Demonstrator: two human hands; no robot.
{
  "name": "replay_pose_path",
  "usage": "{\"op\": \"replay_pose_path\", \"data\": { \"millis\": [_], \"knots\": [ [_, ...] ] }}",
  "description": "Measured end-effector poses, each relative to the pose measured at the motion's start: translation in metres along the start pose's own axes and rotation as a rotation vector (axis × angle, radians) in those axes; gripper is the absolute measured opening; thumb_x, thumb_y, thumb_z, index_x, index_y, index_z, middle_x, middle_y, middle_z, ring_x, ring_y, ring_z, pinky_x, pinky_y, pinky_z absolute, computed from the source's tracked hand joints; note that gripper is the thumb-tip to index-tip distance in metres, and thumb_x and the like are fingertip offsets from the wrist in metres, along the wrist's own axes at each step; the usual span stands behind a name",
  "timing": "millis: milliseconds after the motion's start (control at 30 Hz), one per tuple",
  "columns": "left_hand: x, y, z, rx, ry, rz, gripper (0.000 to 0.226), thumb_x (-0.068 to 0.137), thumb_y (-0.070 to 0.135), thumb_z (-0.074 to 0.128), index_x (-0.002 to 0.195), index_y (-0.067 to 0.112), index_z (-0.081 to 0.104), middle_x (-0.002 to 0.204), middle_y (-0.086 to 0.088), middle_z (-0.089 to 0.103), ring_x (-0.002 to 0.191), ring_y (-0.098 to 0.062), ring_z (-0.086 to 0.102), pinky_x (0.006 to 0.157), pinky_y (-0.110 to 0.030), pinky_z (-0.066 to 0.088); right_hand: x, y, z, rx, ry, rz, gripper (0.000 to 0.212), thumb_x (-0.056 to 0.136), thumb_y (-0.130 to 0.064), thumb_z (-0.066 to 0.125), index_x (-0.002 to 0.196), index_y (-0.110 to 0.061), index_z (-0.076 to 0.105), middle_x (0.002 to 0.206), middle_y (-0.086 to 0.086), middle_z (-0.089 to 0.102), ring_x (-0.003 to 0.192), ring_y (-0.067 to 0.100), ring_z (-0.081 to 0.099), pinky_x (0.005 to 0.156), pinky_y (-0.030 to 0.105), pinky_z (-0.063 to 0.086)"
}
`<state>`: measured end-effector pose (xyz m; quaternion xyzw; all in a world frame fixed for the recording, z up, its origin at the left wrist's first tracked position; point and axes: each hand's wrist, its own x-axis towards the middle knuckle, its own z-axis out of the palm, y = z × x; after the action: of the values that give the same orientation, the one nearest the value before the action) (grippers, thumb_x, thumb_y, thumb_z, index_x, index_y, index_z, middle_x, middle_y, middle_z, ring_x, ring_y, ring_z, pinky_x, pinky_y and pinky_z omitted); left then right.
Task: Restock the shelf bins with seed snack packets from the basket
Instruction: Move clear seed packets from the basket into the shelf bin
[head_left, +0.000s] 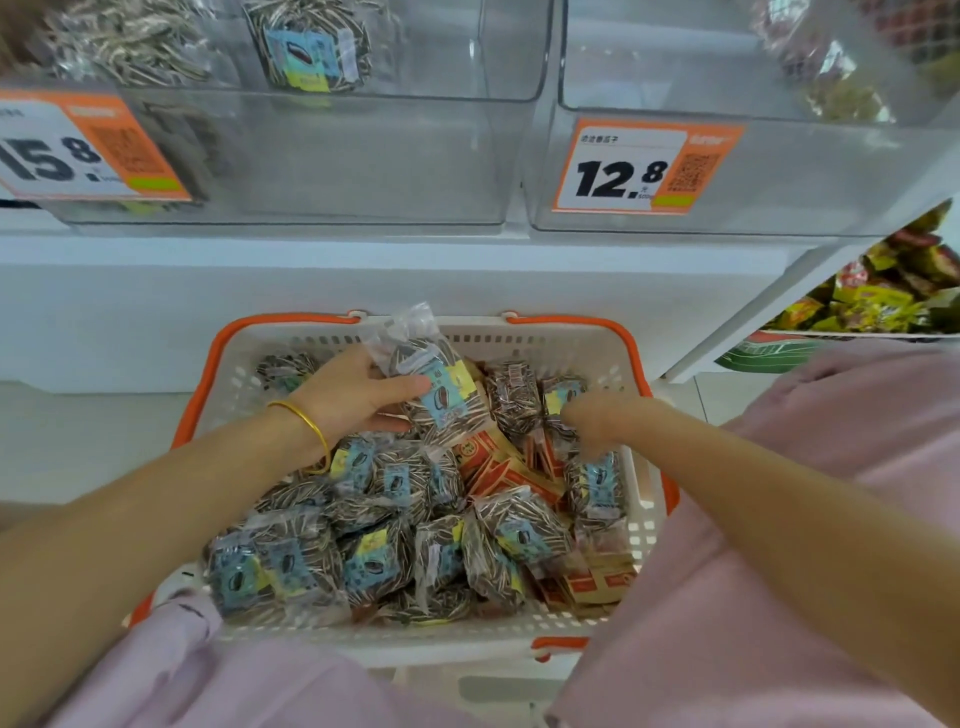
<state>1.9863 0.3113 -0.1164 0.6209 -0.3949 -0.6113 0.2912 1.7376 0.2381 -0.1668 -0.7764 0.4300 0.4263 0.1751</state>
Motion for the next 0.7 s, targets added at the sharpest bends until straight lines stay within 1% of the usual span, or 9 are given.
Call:
{"op": "replay_pose_path", "data": {
  "millis": [33,100,200,267,334,400,500,634,701],
  "knots": [
    [0.000,-0.001,0.001,-0.002,-0.009,-0.003,0.033,0.085,0.014,0.065,0.117,0.017,0.057,0.110,-0.011,0.068,0.099,-0.024,0.067,0.086,-0.043,0.055,0.003,0.000,0.008,-0.029,-0.057,-0.007,0.056,0.084,-0.019,0.068,0.133,-0.006,0.046,0.130,0.011,0.054,0.117,0.028,0.054,0.095,0.036,0.048],
    [0.000,-0.002,0.003,-0.002,-0.026,-0.004,0.037,0.086,0.015,0.065,0.122,0.020,0.055,0.112,-0.009,0.068,0.099,-0.022,0.067,0.084,-0.041,0.056,0.008,0.001,0.018,-0.046,-0.039,-0.034,0.064,0.078,-0.024,0.074,0.132,-0.008,0.044,0.129,0.010,0.055,0.116,0.029,0.054,0.093,0.038,0.049],
    [-0.001,-0.002,0.005,-0.014,-0.033,-0.008,0.037,0.087,0.013,0.063,0.123,0.020,0.055,0.112,-0.008,0.068,0.100,-0.020,0.066,0.083,-0.038,0.056,0.012,0.006,0.025,-0.008,0.049,-0.074,0.049,0.077,-0.026,0.075,0.117,-0.011,0.052,0.111,0.006,0.059,0.102,0.025,0.057,0.090,0.037,0.050],
    [-0.001,-0.001,0.005,-0.046,-0.018,-0.023,0.036,0.087,0.011,0.062,0.122,0.017,0.054,0.112,-0.010,0.067,0.100,-0.023,0.067,0.082,-0.038,0.057,0.012,0.008,0.026,-0.007,0.014,-0.112,0.041,0.081,-0.031,0.071,0.113,-0.012,0.057,0.104,0.005,0.059,0.099,0.022,0.056,0.091,0.035,0.049],
    [-0.002,0.001,0.005,-0.072,-0.005,-0.031,0.033,0.087,0.009,0.061,0.119,0.016,0.055,0.111,-0.011,0.067,0.100,-0.026,0.066,0.081,-0.039,0.057,0.012,0.008,0.027,0.014,-0.055,-0.148,0.051,0.082,-0.034,0.070,0.122,-0.007,0.055,0.118,0.009,0.059,0.111,0.026,0.055,0.093,0.034,0.045],
    [-0.004,0.002,0.004,-0.080,0.004,-0.027,0.032,0.088,0.008,0.060,0.118,0.016,0.056,0.111,-0.012,0.067,0.100,-0.026,0.066,0.080,-0.039,0.057,0.010,0.006,0.029,0.030,-0.103,-0.144,0.069,0.077,-0.034,0.074,0.132,-0.006,0.044,0.131,0.010,0.052,0.121,0.029,0.050,0.096,0.035,0.042],
    [-0.005,0.001,0.002,-0.106,0.008,-0.028,0.030,0.087,0.007,0.060,0.115,0.017,0.057,0.110,-0.012,0.068,0.097,-0.025,0.067,0.078,-0.036,0.058,0.007,0.001,0.032,-0.011,-0.161,-0.122,0.079,0.074,-0.034,0.077,0.137,-0.005,0.038,0.137,0.009,0.048,0.125,0.029,0.047,0.103,0.036,0.040],
    [-0.005,0.001,0.001,-0.139,0.022,-0.035,0.026,0.087,0.005,0.059,0.109,0.020,0.058,0.109,-0.010,0.068,0.093,-0.023,0.068,0.074,-0.032,0.059,0.004,0.003,0.023,-0.071,-0.191,-0.120,0.069,0.074,-0.044,0.075,0.126,-0.004,0.053,0.121,0.009,0.058,0.112,0.027,0.055,0.099,0.036,0.045],
    [-0.004,0.001,0.001,-0.146,0.043,-0.046,0.030,0.087,0.005,0.060,0.114,0.017,0.056,0.111,-0.013,0.067,0.096,-0.025,0.067,0.075,-0.033,0.058,0.002,0.006,0.009,-0.034,-0.030,-0.102,0.056,0.073,-0.037,0.077,0.116,-0.008,0.055,0.100,0.004,0.060,0.093,0.022,0.058,0.089,0.034,0.050]
  ]
}}
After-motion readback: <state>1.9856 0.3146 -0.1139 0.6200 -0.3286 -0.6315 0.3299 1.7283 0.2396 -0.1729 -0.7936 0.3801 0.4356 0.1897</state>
